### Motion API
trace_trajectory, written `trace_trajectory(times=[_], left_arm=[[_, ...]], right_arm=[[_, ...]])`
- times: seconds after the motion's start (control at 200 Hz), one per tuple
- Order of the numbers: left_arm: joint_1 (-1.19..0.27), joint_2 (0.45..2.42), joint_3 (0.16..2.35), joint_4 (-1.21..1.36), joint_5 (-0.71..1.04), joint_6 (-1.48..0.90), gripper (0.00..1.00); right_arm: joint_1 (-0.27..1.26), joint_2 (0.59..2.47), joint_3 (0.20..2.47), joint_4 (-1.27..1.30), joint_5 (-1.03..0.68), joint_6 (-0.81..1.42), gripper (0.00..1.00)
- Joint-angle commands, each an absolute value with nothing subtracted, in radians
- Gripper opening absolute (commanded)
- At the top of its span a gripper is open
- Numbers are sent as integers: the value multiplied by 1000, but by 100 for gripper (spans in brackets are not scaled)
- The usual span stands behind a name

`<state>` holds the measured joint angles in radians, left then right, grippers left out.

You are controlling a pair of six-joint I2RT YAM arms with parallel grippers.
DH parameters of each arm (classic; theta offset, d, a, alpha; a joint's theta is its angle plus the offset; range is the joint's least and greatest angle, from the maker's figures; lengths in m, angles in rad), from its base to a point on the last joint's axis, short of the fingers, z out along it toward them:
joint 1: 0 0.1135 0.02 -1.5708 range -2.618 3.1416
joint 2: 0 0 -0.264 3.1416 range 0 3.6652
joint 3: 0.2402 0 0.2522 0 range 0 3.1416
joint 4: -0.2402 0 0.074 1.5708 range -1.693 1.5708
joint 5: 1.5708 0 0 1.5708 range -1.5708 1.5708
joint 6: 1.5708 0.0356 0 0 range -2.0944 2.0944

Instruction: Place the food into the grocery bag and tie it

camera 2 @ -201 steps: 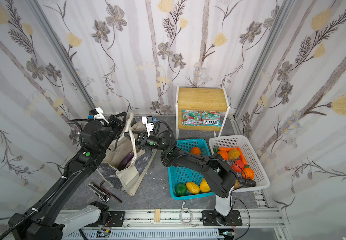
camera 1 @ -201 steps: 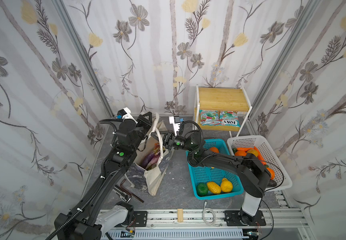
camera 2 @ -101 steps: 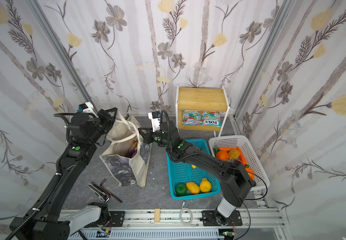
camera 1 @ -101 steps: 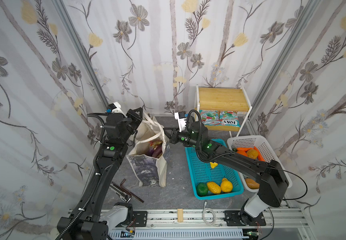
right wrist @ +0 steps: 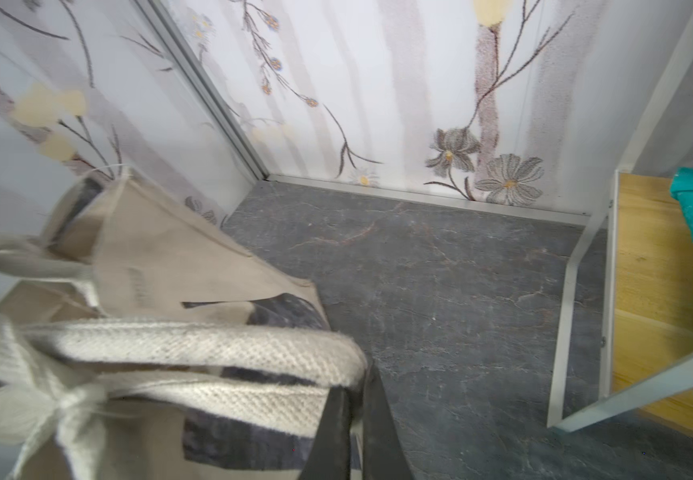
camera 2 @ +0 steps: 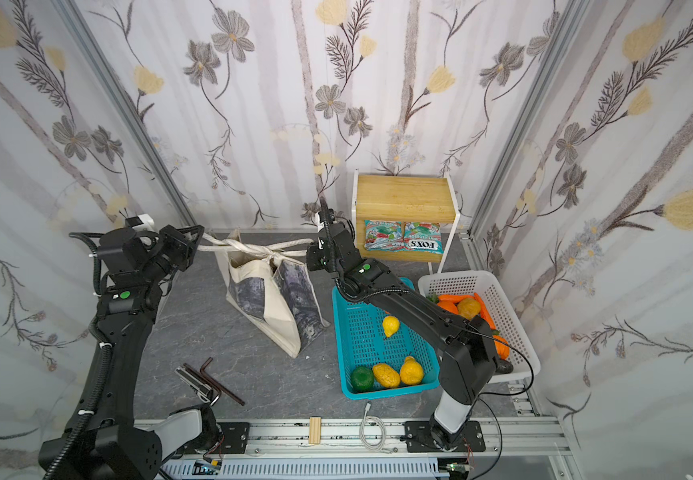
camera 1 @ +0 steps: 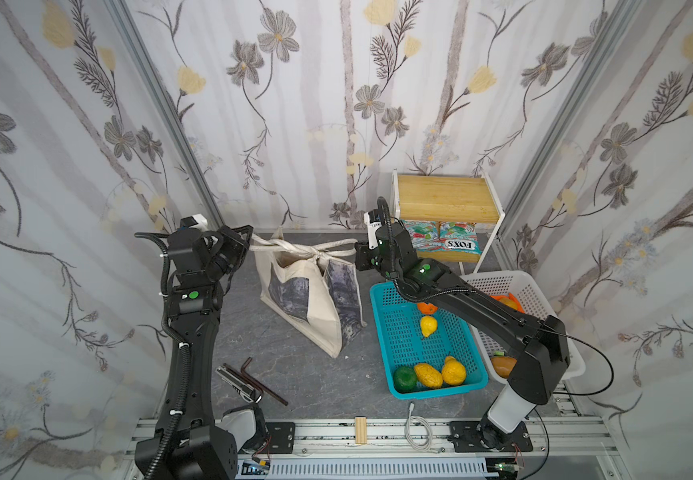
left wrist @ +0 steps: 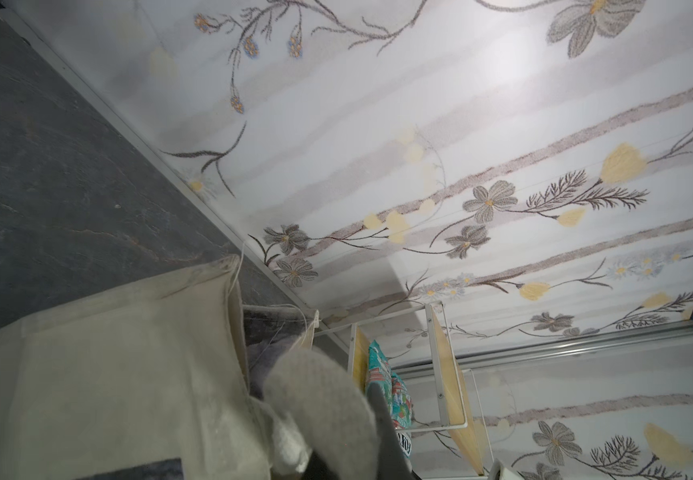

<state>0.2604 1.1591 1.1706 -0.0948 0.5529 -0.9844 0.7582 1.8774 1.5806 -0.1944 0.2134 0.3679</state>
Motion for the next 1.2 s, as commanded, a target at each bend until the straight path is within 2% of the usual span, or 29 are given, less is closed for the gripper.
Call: trace_trajectory(times=[0.0, 0.075, 0.185, 0.315, 0.445, 0.55, 0.63, 0.71, 0.784, 0.814, 0.869, 0.909, 0.939, 0.954, 0.964, 1.019, 1.164, 1.194], left_arm=[[334, 1178, 1163, 10, 458, -987, 0], [367, 1183, 1139, 16, 392, -969, 0], [403, 1228, 1118, 60, 403, -998, 0], [364, 1255, 1085, 219, 449, -1079, 0], [322, 1267, 1118, 245, 412, -1091, 0], [289, 1203, 1000, 298, 421, -1113, 0], [263, 1135, 871, 317, 353, -1106, 0], [262, 1129, 798, 338, 363, -1103, 0], [257, 1137, 773, 348, 383, -1103, 13], [253, 1142, 768, 355, 393, -1101, 23], [247, 1150, 768, 362, 410, -1095, 44], [247, 1155, 773, 363, 423, -1088, 60], [247, 1157, 777, 362, 430, -1082, 80], [247, 1155, 780, 362, 432, -1079, 93], [247, 1155, 782, 362, 434, -1076, 98], [251, 1146, 796, 350, 442, -1057, 100], [261, 1049, 830, 164, 355, -979, 100], [261, 1009, 819, 120, 318, -949, 100]], right_arm=[[715, 1887, 1595, -379, 665, 346, 0], [694, 1864, 1590, -381, 657, 342, 0], [663, 1869, 1631, -363, 663, 306, 0], [662, 1954, 1783, -390, 676, 244, 0], [662, 2047, 1954, -393, 706, 175, 0], [661, 2090, 2006, -387, 695, 155, 0], [670, 2098, 1995, -387, 686, 153, 0], [679, 2097, 1959, -392, 671, 162, 0], [689, 2065, 1902, -370, 633, 161, 0], [696, 2045, 1876, -350, 622, 149, 7], [714, 2000, 1825, -298, 599, 117, 28], [727, 1963, 1788, -258, 571, 95, 51], [735, 1936, 1762, -234, 549, 89, 64], [739, 1922, 1750, -224, 538, 91, 68], [742, 1912, 1744, -217, 531, 91, 69], [753, 1863, 1712, -197, 489, 96, 76], [781, 1721, 1619, -174, 462, 120, 81], [783, 1685, 1588, -174, 458, 137, 85]])
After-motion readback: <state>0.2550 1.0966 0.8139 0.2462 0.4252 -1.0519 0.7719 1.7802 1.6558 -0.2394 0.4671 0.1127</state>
